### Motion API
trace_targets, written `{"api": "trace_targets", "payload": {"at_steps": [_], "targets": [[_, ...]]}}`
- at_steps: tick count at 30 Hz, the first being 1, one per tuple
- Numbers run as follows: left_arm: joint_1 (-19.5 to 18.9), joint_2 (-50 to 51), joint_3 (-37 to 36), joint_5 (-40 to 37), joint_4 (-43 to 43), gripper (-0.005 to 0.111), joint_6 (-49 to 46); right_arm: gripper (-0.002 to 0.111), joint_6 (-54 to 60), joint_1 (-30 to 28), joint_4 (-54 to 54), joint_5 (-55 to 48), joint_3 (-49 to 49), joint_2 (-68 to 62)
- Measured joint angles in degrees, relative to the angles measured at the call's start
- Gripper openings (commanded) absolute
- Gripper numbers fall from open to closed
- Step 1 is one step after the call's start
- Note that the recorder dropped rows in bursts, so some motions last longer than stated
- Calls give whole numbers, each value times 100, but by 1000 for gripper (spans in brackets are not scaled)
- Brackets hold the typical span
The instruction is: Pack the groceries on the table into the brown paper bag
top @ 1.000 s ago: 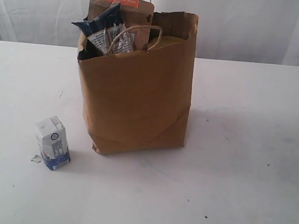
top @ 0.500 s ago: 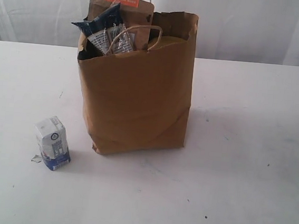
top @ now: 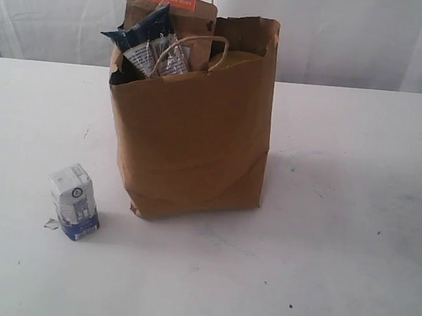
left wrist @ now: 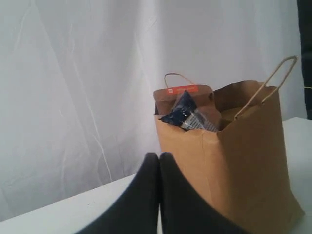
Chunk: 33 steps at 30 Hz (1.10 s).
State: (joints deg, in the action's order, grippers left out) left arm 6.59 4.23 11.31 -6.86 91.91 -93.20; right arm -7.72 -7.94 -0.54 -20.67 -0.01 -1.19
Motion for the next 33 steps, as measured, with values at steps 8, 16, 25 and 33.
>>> {"api": "trace_targets", "payload": {"at_steps": [8,16,25,33], "targets": [[0,0,241,-589,-3270,0,3582,0,-11,0,0,0,0,0],[0,261,425,721,-7341,0,9518,0,-11,0,-12,11,0,0],[0,2559,2551,-1288,-8611,0,10026,0,-11,0,-12,23,0,0],[0,5068,4252,-4159,-7923,2,8443,0,-11,0,-12,23,0,0]]}}
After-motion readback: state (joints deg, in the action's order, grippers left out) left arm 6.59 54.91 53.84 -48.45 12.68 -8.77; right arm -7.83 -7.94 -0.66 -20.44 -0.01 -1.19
